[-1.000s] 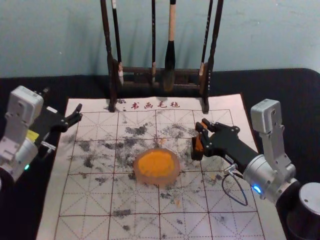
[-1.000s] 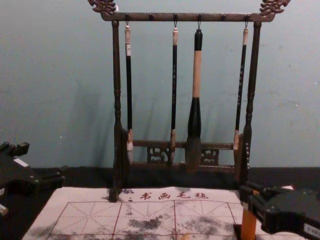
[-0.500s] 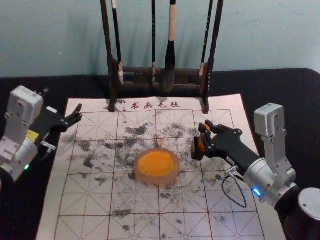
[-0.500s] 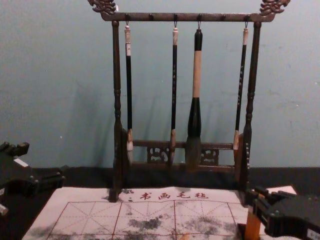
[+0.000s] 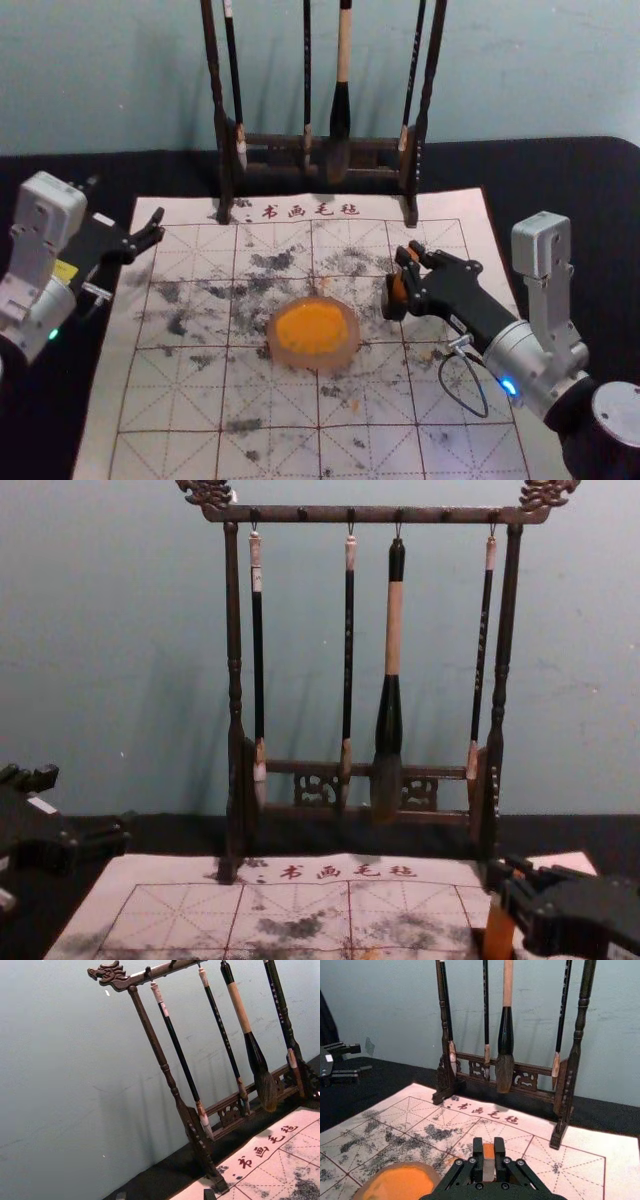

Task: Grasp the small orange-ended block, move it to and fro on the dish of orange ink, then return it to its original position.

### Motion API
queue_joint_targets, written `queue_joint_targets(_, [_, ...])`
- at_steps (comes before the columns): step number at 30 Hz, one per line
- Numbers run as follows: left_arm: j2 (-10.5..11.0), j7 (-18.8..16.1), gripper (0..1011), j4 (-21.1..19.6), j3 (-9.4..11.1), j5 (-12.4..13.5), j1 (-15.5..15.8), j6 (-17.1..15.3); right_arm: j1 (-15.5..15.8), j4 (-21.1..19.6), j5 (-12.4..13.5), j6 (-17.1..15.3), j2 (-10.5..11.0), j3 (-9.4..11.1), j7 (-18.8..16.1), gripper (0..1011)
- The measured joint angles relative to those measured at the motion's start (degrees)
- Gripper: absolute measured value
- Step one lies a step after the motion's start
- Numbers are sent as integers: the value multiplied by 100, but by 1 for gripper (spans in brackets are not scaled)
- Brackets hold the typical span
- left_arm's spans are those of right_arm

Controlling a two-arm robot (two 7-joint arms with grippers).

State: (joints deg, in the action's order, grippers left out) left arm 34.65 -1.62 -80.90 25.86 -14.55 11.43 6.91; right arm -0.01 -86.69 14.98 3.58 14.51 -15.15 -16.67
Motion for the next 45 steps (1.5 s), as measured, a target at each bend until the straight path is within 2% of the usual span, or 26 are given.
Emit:
queue_joint_targets(15, [0, 0, 1001, 0, 0, 0, 0, 0, -54, 148, -130, 30, -38, -59, 32, 131])
queue_joint_targets(30, [0, 0, 1001, 0, 0, 0, 0, 0, -55, 143, -129, 31, -35, -62, 30, 139])
queue_joint_targets(34, [0, 0, 1002, 0, 0, 0, 0, 0, -55, 141, -128, 31, -35, -62, 30, 242])
queue_joint_targets(35, [0, 0, 1001, 0, 0, 0, 0, 0, -55, 140, -128, 31, -35, -62, 29, 296])
queue_joint_targets(44, [0, 0, 1001, 0, 0, 0, 0, 0, -55, 135, -128, 30, -35, -62, 26, 579])
queue_joint_targets(45, [0, 0, 1001, 0, 0, 0, 0, 0, -55, 136, -128, 30, -35, -62, 26, 579])
